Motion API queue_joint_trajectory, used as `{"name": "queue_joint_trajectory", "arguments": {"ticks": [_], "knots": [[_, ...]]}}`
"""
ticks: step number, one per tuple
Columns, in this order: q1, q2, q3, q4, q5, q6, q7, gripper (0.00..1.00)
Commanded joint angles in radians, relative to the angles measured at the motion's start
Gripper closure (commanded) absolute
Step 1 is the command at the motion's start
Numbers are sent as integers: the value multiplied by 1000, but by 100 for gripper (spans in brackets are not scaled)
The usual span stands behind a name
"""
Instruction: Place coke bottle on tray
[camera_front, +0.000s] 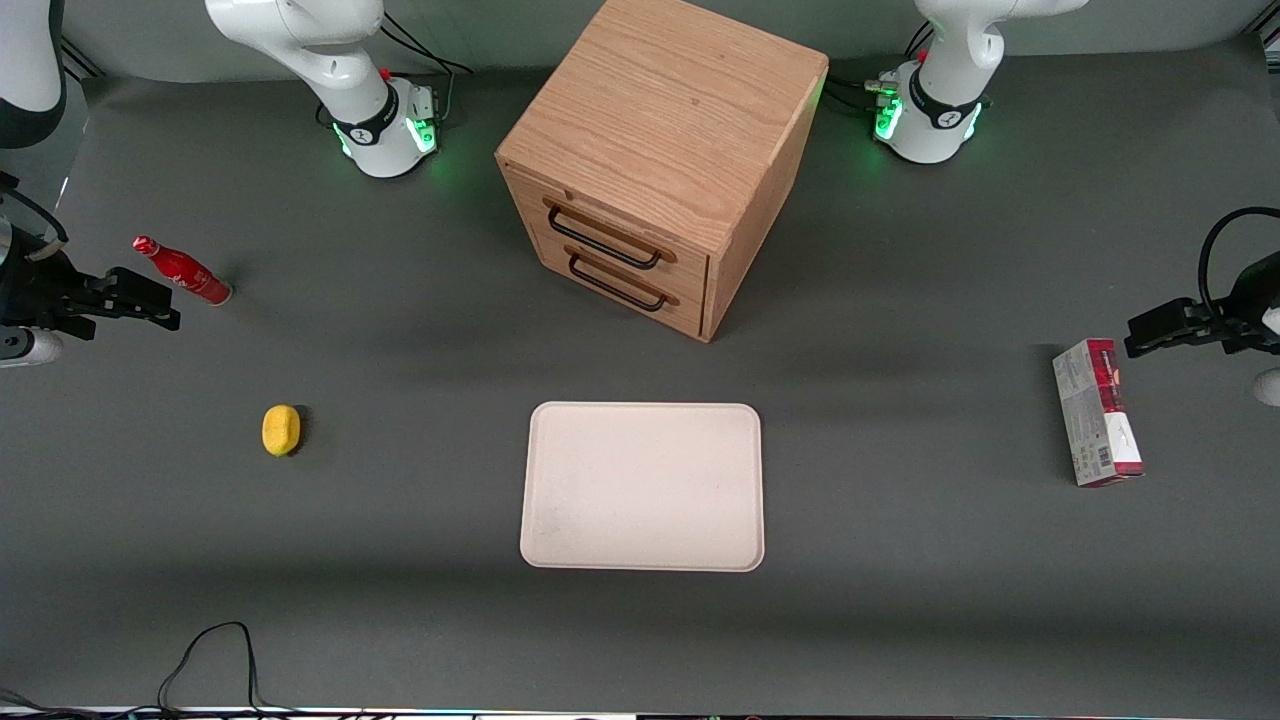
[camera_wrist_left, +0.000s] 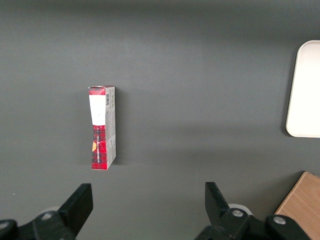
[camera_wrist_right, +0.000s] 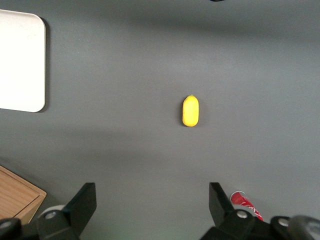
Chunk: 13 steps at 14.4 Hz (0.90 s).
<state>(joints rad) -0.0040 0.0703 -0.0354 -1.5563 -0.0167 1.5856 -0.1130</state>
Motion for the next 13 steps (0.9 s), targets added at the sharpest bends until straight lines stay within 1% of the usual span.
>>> {"name": "queue_joint_trajectory", "arguments": {"ticks": [1,6,7,9,13], "knots": [[15,3,-14,22,21,-29,27,0],[6,5,-18,31,18,-29,4,0],[6,-4,-40,25,15,-29,-10,0],[7,-14,-121,30,12,-36,-45,0],[7,-43,-329,31,9,-44,-218,0]]}}
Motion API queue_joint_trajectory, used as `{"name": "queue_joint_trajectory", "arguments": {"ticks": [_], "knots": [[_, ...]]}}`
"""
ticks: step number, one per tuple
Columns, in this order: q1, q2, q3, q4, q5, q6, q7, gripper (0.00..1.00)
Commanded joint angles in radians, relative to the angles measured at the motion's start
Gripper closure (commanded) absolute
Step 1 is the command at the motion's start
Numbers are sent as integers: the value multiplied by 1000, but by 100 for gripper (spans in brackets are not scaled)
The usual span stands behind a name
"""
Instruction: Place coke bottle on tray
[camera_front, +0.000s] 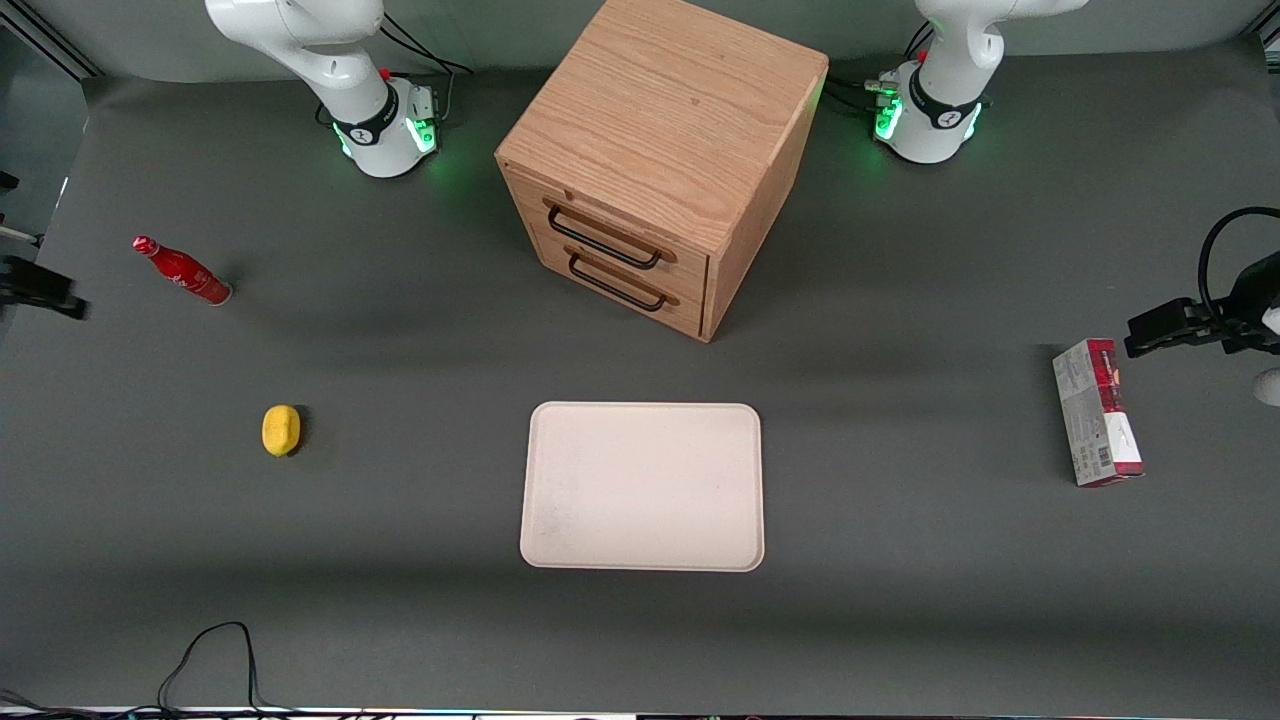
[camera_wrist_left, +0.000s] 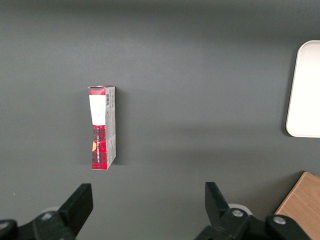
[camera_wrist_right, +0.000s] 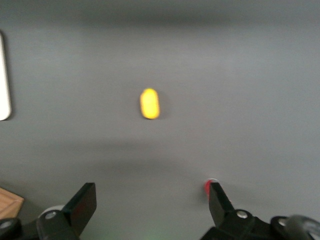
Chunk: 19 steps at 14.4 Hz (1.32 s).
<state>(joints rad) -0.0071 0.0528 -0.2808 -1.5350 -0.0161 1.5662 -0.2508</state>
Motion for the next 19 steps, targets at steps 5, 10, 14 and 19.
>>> {"name": "queue_joint_trajectory", "arguments": {"ticks": [5,10,14,19], "knots": [[15,-158,-219,-63,-34,-92,-166,0],[12,-362,-219,-256,-128,-86,-154,0],[12,-410,-244,-362,-182,-23,-168,0],[12,-425,-334,-612,-211,203,-218,0]]}}
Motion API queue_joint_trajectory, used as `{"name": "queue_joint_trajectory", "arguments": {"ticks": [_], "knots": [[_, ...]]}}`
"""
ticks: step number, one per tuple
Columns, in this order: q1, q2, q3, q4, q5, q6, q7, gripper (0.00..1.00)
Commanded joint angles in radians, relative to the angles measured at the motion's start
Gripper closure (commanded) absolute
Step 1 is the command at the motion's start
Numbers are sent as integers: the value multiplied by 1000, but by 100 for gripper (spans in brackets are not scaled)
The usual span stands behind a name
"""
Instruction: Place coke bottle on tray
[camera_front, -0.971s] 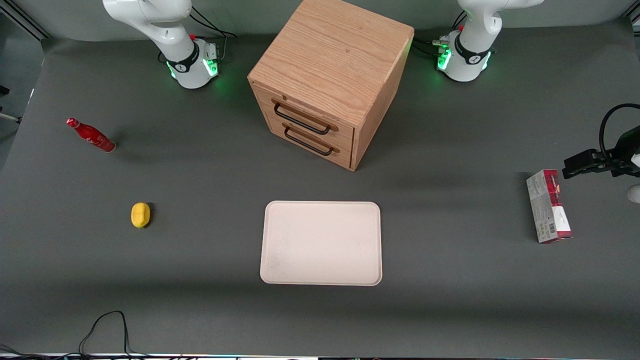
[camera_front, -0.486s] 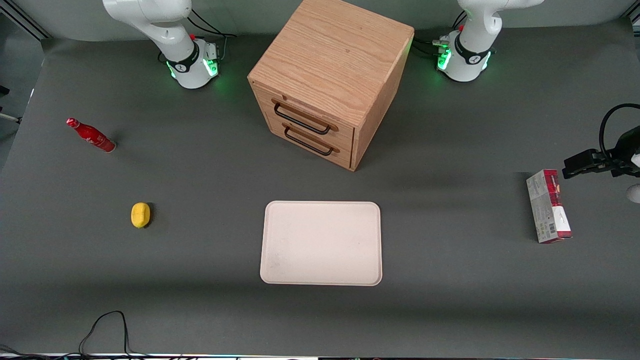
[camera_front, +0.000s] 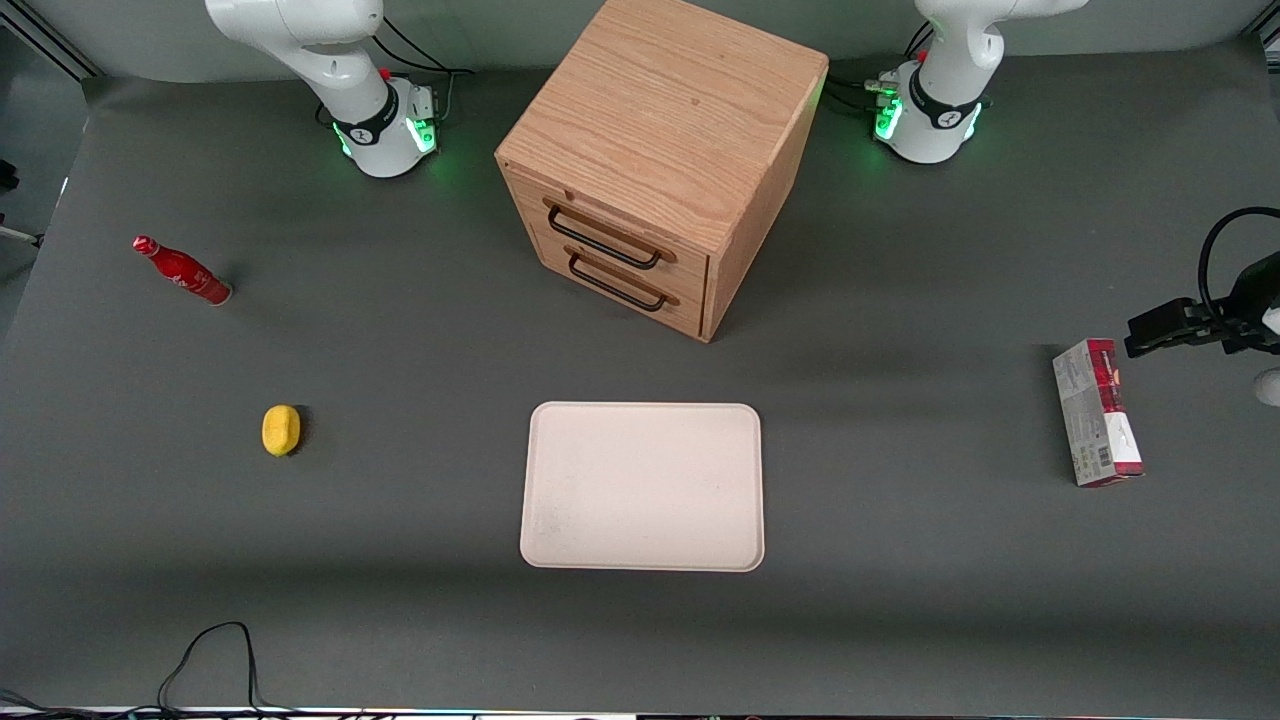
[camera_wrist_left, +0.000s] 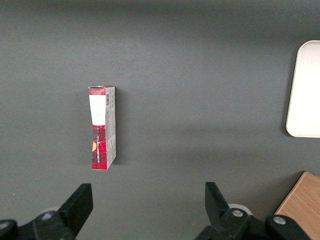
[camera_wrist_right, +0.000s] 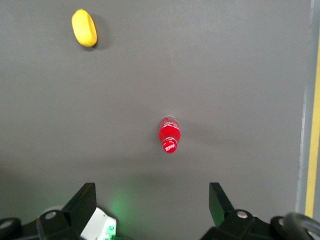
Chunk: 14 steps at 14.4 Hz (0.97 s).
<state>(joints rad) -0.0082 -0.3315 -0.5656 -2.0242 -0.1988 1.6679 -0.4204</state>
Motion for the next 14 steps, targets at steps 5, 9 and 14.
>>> {"name": "queue_joint_trajectory", "arguments": {"ticks": [5,9,14], "knots": [[13,-76,-126,-350,-30,327,-73,0],[13,-78,-195,-479,-72,516,-117,0],[22,-35,-223,-537,-80,633,-126,0]]}}
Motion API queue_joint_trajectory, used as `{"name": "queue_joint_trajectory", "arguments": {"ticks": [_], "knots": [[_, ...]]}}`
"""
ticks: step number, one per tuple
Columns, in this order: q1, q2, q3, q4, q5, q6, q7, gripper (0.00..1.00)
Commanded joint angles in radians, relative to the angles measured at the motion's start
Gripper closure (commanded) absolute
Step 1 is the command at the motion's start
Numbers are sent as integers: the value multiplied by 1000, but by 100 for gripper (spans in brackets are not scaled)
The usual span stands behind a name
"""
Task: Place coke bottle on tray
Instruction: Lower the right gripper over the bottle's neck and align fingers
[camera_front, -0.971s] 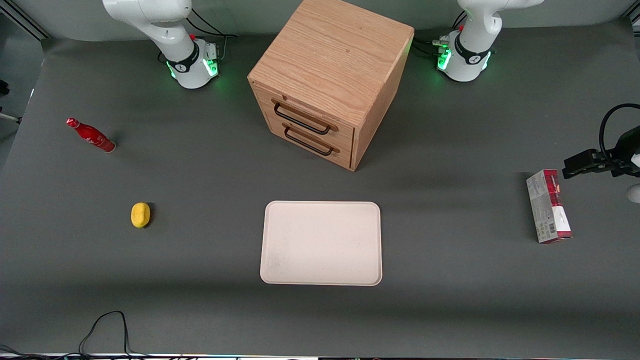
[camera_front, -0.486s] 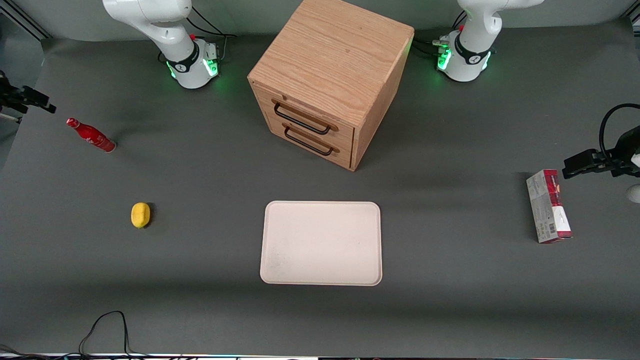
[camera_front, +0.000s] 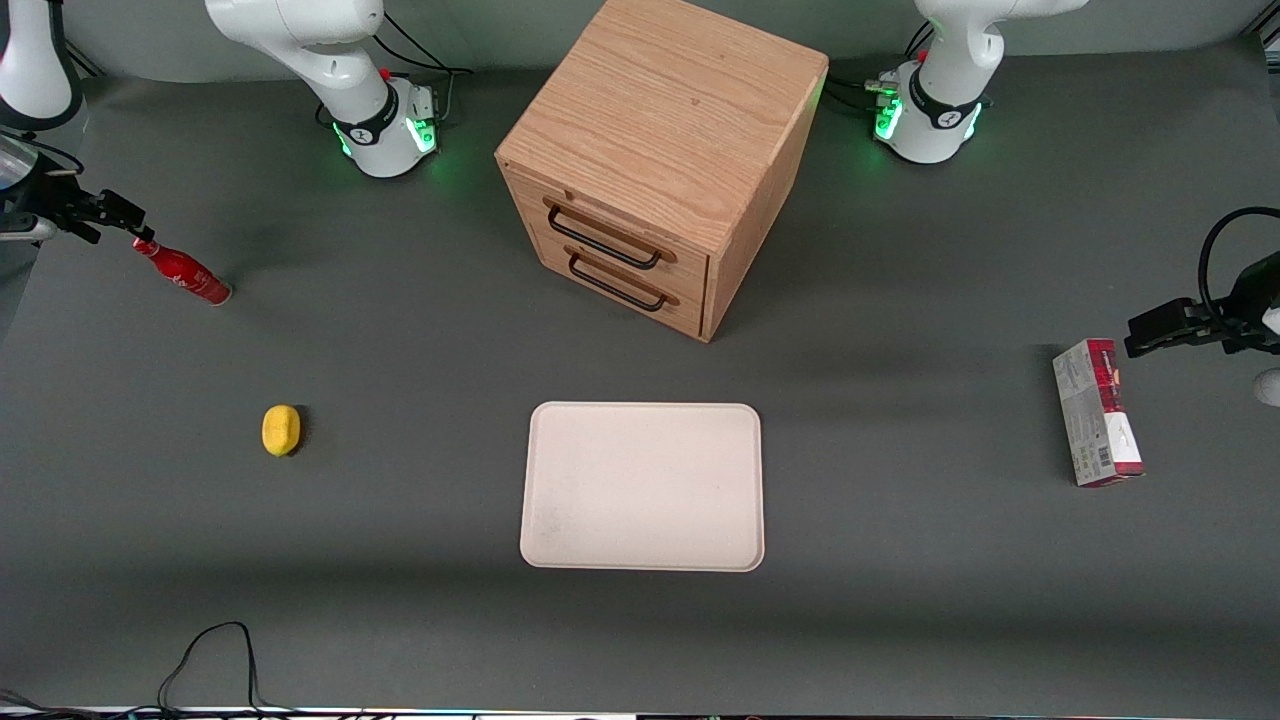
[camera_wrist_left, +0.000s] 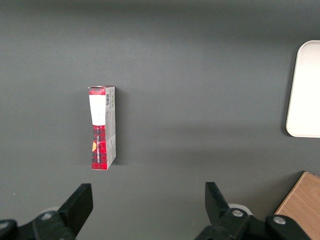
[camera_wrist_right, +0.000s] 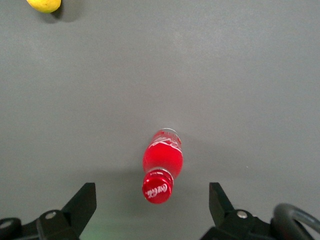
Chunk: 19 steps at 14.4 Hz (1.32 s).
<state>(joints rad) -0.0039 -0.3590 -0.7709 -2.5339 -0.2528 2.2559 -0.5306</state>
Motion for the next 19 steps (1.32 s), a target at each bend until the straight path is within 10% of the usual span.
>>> {"name": "queue_joint_trajectory", "arguments": {"ticks": [1,14,17,19], "knots": [[18,4,-22,-38,-26,62,-28,0],[19,91,-74,-86,-26,191,-77,3],[54,104,-74,-82,-25,188,-78,62],[56,107,-74,-82,-25,188,-77,70]]}}
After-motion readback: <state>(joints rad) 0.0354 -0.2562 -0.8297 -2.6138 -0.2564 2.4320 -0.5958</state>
